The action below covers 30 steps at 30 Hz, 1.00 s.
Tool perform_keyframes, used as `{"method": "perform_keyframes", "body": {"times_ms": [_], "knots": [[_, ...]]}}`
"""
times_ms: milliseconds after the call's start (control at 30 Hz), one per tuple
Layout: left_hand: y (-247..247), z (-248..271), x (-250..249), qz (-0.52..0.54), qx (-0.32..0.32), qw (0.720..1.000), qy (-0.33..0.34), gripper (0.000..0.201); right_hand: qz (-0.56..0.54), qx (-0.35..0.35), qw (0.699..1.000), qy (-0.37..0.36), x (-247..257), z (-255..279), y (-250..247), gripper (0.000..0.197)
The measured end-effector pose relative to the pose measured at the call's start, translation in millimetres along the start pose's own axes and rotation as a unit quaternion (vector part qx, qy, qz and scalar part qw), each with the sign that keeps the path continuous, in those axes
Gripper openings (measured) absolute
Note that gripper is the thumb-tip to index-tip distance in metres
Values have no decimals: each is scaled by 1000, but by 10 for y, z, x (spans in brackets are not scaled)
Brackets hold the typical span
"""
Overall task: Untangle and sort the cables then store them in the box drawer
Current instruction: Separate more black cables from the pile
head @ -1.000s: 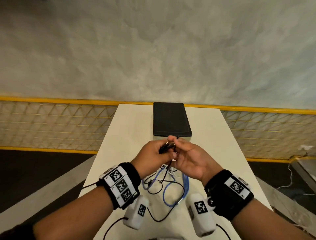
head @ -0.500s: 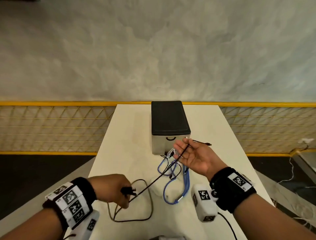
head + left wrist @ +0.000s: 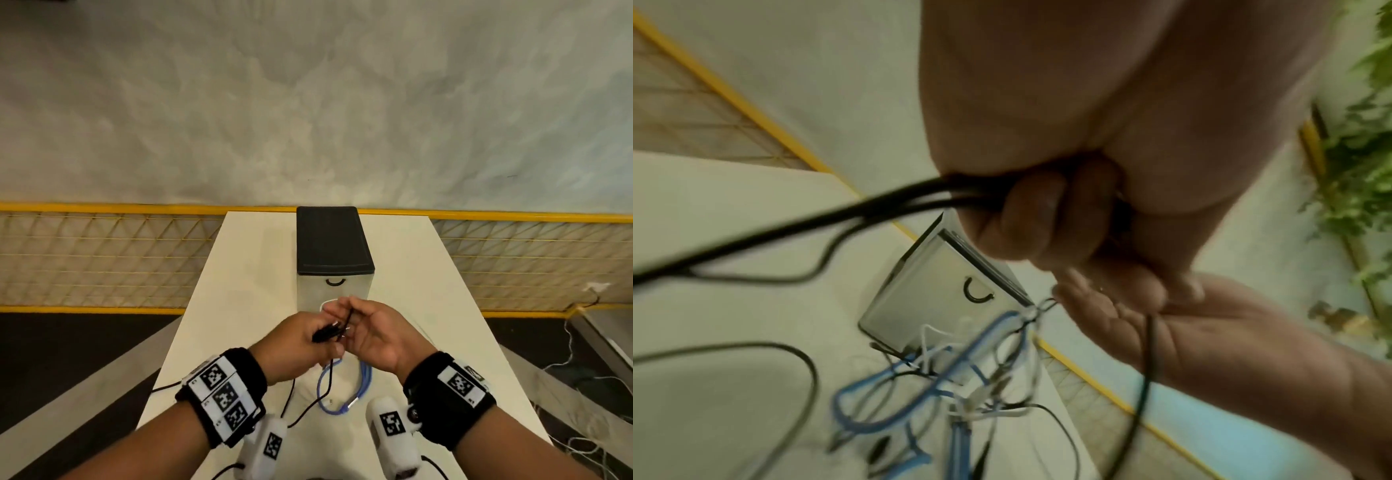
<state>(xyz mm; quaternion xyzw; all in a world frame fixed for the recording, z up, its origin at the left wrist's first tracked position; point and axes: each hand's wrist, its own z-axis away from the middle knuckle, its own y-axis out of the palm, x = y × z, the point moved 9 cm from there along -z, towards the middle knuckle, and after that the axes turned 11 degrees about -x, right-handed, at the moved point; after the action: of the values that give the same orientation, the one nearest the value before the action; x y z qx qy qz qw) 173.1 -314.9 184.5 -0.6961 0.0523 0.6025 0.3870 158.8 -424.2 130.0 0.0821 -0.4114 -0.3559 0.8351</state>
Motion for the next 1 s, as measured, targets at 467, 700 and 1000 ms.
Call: {"method": "perform_keyframes", "body": {"times_ms": [467,700,1000], "knots": [[-626,979,994,-240,252,922,-171,18,-90,-68,994,-4,87,-305,-417,20],[-962,252,364,-87,-165,979,-78,30,-75,-56,996,-5,16,-246,-298,22],[-42,-191,157,-38,-76,995,-54,32,-24,1,1000,14,-34,-109,-35,27]]}}
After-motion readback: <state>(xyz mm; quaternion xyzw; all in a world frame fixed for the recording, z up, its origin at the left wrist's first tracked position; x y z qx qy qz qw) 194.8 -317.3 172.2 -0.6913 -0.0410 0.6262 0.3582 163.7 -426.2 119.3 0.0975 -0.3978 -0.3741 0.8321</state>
